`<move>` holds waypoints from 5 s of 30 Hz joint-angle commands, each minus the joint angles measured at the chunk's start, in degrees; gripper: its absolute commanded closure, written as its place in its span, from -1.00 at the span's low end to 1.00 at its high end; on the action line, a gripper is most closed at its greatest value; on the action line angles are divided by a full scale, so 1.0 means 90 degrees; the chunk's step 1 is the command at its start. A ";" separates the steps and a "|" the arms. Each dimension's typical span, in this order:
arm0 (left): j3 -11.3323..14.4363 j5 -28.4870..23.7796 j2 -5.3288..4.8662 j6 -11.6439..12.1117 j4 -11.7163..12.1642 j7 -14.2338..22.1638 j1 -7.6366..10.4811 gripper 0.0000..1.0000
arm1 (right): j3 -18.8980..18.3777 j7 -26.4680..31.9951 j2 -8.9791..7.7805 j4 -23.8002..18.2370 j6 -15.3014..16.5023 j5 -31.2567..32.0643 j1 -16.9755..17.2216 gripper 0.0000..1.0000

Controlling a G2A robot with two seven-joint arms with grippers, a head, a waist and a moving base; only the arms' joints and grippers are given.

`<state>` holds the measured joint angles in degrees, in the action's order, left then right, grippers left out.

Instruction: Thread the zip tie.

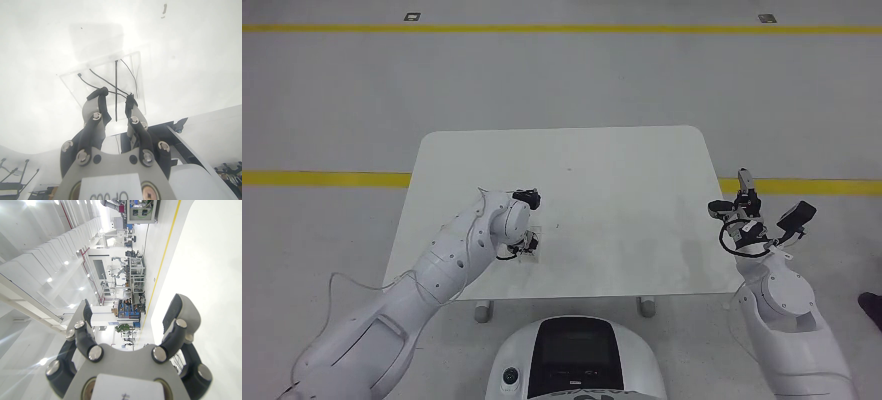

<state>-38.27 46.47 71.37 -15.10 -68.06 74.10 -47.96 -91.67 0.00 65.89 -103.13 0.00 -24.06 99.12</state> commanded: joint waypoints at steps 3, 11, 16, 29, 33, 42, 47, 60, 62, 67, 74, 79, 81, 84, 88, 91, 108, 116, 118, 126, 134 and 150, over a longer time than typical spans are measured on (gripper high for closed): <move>0.0072 -0.0056 0.0046 0.0011 0.0169 -0.0070 0.0067 0.58 | 0.0000 0.0000 0.0000 0.0000 0.0000 0.0000 0.0000 -1.00; 0.0211 -0.0171 0.0146 0.0053 0.0548 -0.0203 0.0210 0.78 | 0.0000 0.0000 0.0000 0.0000 0.0000 0.0000 0.0000 -1.00; 0.0280 -0.0242 0.0201 0.0066 0.0735 -0.0261 0.0289 1.00 | 0.0000 0.0000 0.0000 0.0000 0.0000 0.0000 0.0000 -1.00; -0.0108 0.0204 -0.0102 -0.0122 -0.0256 0.0138 0.0055 1.00 | 0.0000 0.0000 0.0000 0.0000 0.0000 0.0000 0.0000 -1.00; -0.0465 0.0506 -0.0342 -0.0164 -0.1032 0.0452 -0.0292 1.00 | 0.0000 0.0000 0.0000 0.0000 0.0000 0.0000 0.0000 -1.00; -0.1693 0.0598 -0.0858 0.0029 -0.2865 0.0586 -0.1354 1.00 | 0.0000 0.0000 0.0000 0.0000 0.0000 0.0000 0.0000 -1.00; -0.2619 -0.0444 -0.1059 0.0776 -0.3407 0.0504 -0.1904 1.00 | 0.0000 0.0000 0.0000 0.0000 0.0000 0.0000 0.0000 -1.00; -0.3445 -0.3054 -0.1343 0.1970 -0.2713 0.0616 -0.2051 1.00 | 0.0000 0.0000 0.0000 0.0000 0.0000 0.0000 0.0000 -1.00; -0.3449 -0.3354 -0.1408 0.2025 -0.2536 0.0616 -0.1976 1.00 | 0.0000 0.0000 0.0000 0.0000 0.0000 0.0000 0.0000 -1.00; -0.3306 -0.3953 -0.1517 0.1891 -0.2187 0.0616 -0.1798 1.00 | 0.0000 0.0000 0.0000 0.0000 0.0000 0.0000 0.0000 -1.00; -0.3284 -0.3976 -0.1522 0.1872 -0.2158 0.0616 -0.1787 1.00 | 0.0000 0.0000 0.0000 0.0000 0.0000 0.0000 0.0000 -1.00; -0.3332 -0.4303 -0.1528 0.1691 -0.1929 0.0468 -0.1795 1.00 | 0.0000 0.0000 0.0000 0.0000 0.0000 0.0000 0.0000 -1.00; -0.3451 -0.5147 -0.1515 0.1465 -0.1668 0.0582 -0.1767 1.00 | 0.0000 0.0000 0.0000 0.0000 0.0000 0.0000 0.0000 -1.00; -0.3491 -0.5954 -0.1524 0.1257 -0.1234 0.0616 -0.1664 1.00 | 0.0000 0.0000 0.0000 0.0000 0.0000 0.0000 0.0000 -1.00; -0.3189 -0.6847 -0.1588 0.1155 -0.0750 0.0616 -0.1452 1.00 | 0.0000 0.0000 0.0000 0.0000 0.0000 0.0000 0.0000 -1.00; -0.2943 -0.7449 -0.1657 0.1197 -0.0430 0.0616 -0.1289 1.00 | 0.0000 0.0000 0.0000 0.0000 0.0000 0.0000 0.0000 -1.00; -0.1463 -0.9823 -0.2148 0.1699 0.0688 0.0616 -0.0515 1.00 | 0.0000 0.0000 0.0000 0.0000 0.0000 0.0000 0.0000 -1.00; -0.1089 -1.0597 -0.2379 0.1995 0.0862 0.0616 -0.0382 1.00 | 0.0000 0.0000 0.0000 0.0000 0.0000 0.0000 0.0000 -1.00; -0.1001 -1.0639 -0.2429 0.2022 0.0891 0.0616 -0.0343 1.00 | 0.0000 0.0000 0.0000 0.0000 0.0000 0.0000 0.0000 -1.00; -0.0771 -0.9532 -0.2581 0.3107 0.1078 0.0233 -0.0052 1.00 | 0.0000 0.0000 0.0000 0.0000 0.0000 0.0000 0.0000 -1.00; -0.0937 -0.8253 -0.2603 0.3843 0.0393 -0.0478 -0.0298 1.00 | 0.0000 0.0000 0.0000 0.0000 0.0000 0.0000 0.0000 -1.00; -0.1393 -0.6226 -0.2670 0.3843 -0.0679 -0.3091 -0.0806 1.00 | 0.0000 0.0000 0.0000 0.0000 0.0000 0.0000 0.0000 -1.00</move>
<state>-49.46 -11.86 47.59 19.48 -72.28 50.02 -53.82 -91.67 0.00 65.89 -103.13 0.00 -24.06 99.12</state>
